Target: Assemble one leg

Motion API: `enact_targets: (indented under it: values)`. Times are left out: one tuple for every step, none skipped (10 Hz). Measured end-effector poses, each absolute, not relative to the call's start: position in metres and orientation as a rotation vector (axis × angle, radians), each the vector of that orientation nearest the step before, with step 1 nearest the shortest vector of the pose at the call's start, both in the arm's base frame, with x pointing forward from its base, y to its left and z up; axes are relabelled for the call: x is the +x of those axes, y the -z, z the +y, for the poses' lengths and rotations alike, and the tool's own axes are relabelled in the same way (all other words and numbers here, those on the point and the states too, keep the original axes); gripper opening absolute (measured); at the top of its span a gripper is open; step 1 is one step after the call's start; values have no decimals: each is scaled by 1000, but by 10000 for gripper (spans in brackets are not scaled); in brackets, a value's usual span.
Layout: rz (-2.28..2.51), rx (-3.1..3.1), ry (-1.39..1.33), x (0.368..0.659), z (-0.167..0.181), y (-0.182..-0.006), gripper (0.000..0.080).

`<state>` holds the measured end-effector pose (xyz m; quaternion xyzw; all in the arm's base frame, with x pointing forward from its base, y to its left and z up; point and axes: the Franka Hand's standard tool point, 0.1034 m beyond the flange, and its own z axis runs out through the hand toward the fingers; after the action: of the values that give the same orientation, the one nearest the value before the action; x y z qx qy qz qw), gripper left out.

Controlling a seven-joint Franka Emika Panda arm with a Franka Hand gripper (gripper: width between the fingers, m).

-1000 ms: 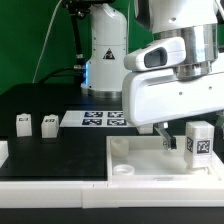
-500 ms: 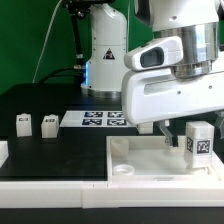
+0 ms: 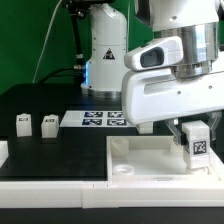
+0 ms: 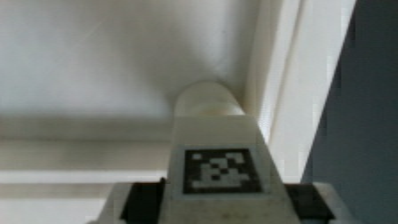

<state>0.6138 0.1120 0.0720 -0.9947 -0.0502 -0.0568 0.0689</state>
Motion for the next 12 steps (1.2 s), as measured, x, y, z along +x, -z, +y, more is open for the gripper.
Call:
enact_targets:
  values:
    - [-106,-2994,168,614,112,-72,290]
    - [13,-2990,159,613,113,-72,290]
    - [205,-2971,157,614,113,-72,290]
    - [476,-2935,134,613,114,-72,290]
    - [680,-2894,120,613,115,-71,290]
    - [863,-2834,99,614,115,-71,290]
    - [1056,-2760,76,614,116,-71,291]
    - [1231,-2684,52,613,119,-70,291]
    - [1406,-2595,30,612,123,-69,291]
    - [1503,-2545,22,610,128,-68,291]
    - [1607,-2479,12,610,128,-68,291]
    - [1659,-2432,-2,611,128,-68,291]
